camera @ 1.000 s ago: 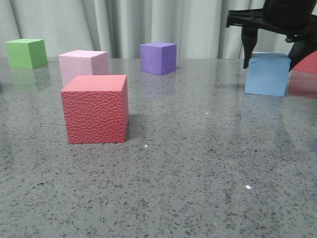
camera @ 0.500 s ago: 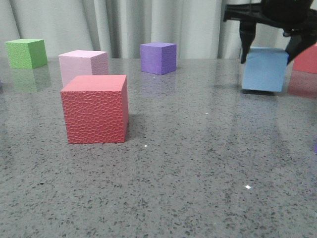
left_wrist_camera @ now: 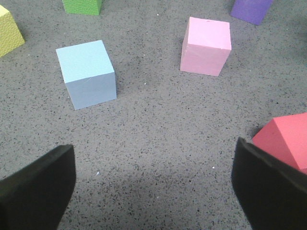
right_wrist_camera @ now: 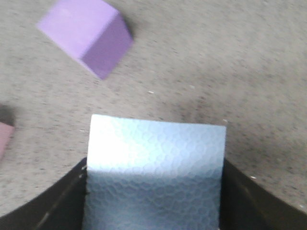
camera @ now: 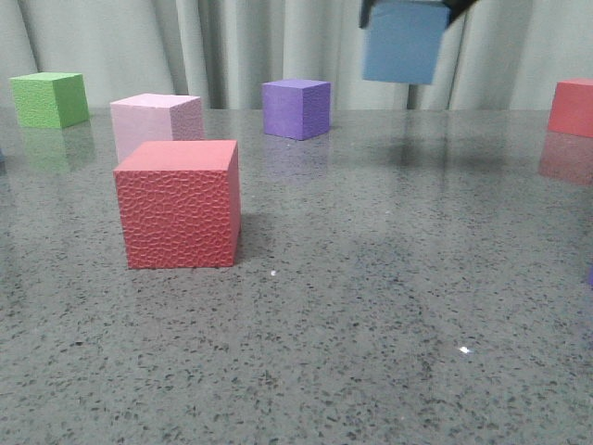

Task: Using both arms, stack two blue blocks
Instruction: 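Lift the light-blue cube with the right gripper and carry it toward the purple cube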

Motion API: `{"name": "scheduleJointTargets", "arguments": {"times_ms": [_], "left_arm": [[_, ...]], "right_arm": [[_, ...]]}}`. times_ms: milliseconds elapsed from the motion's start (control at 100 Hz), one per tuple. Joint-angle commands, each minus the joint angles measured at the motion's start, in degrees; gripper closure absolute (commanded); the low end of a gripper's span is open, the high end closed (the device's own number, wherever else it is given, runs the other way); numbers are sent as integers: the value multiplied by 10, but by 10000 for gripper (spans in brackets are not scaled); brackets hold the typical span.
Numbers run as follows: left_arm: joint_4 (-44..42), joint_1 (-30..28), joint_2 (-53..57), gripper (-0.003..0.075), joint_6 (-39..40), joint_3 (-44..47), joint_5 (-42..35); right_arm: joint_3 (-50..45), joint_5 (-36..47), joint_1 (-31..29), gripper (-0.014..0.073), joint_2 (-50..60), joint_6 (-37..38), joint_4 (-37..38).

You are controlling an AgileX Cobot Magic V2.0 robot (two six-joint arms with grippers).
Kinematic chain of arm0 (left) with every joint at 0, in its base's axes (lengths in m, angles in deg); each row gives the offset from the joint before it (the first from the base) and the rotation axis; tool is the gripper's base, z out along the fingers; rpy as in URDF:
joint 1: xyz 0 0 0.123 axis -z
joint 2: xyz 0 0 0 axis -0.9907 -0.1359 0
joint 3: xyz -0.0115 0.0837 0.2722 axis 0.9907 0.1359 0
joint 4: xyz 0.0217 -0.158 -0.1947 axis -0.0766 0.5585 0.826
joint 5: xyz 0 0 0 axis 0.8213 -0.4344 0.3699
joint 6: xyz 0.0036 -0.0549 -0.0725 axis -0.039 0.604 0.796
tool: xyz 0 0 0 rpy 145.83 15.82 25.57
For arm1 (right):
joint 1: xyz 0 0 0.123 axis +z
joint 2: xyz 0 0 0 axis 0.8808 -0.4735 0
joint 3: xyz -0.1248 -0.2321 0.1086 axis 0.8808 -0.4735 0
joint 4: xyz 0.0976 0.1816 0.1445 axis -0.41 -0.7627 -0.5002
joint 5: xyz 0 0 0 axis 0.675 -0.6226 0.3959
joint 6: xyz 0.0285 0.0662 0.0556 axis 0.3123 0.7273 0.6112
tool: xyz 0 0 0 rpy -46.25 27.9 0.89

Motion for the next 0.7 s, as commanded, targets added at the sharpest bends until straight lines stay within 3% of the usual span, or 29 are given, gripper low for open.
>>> {"name": "scheduleJointTargets", "arguments": {"times_ms": [0, 300, 690], "left_arm": [[11, -2, -2, 102, 5, -18, -38], [11, -2, -2, 102, 5, -18, -38], [11, -2, -2, 102, 5, -18, -38]], "right_arm": [[42, 7, 13, 218, 3, -8, 11], [136, -53, 54, 163, -85, -25, 10], [140, -48, 54, 163, -113, -25, -28]]}}
